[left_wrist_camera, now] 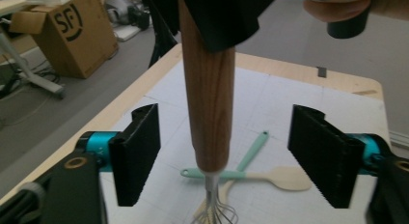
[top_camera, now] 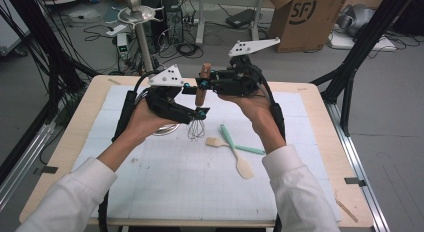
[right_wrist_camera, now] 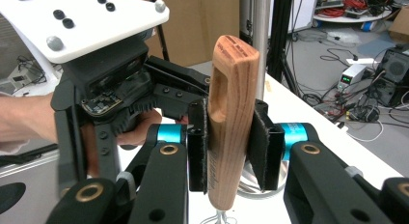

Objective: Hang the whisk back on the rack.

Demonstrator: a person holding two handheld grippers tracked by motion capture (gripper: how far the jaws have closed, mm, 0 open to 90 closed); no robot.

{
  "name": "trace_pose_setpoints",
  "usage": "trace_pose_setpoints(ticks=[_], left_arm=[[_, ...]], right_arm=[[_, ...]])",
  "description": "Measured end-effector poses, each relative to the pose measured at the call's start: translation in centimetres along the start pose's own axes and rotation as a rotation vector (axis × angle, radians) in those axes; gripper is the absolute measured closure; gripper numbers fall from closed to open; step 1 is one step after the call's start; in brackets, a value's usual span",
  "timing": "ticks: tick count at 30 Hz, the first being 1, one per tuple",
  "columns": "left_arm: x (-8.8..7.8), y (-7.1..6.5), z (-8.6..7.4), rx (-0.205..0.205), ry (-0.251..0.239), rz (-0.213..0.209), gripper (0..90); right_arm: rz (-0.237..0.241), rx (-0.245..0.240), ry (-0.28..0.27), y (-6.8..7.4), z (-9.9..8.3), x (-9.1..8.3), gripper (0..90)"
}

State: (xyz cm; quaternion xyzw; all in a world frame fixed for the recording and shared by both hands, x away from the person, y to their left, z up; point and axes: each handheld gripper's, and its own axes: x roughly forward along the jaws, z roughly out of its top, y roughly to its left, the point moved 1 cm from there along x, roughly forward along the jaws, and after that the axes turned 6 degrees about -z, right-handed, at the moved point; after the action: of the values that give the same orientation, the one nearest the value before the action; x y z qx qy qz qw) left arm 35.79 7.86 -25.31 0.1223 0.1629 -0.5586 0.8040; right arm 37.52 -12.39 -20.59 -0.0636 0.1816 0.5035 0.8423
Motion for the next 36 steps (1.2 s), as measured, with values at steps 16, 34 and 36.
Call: trace_pose_setpoints(ticks=[16,34,36], left_arm=[[0.2,0.6,0.1,-0.076,0.01,0.053,71.3],[-2.3,1.2,-0.6,-0.035,0.032,-0.093,72.4],[-3.0,1.3,-0.7,-0.032,0.031,-0.107,72.5]], right_arm=[[-0.03,0.009,-0.006,0.2,0.4,0.6,71.9],[-0.02,-0.053,0.0,0.0,-1.3,-1.3,0.2],[-0.014,-0.077,0.006,-0.2,-2.1,-2.0,0.2]])
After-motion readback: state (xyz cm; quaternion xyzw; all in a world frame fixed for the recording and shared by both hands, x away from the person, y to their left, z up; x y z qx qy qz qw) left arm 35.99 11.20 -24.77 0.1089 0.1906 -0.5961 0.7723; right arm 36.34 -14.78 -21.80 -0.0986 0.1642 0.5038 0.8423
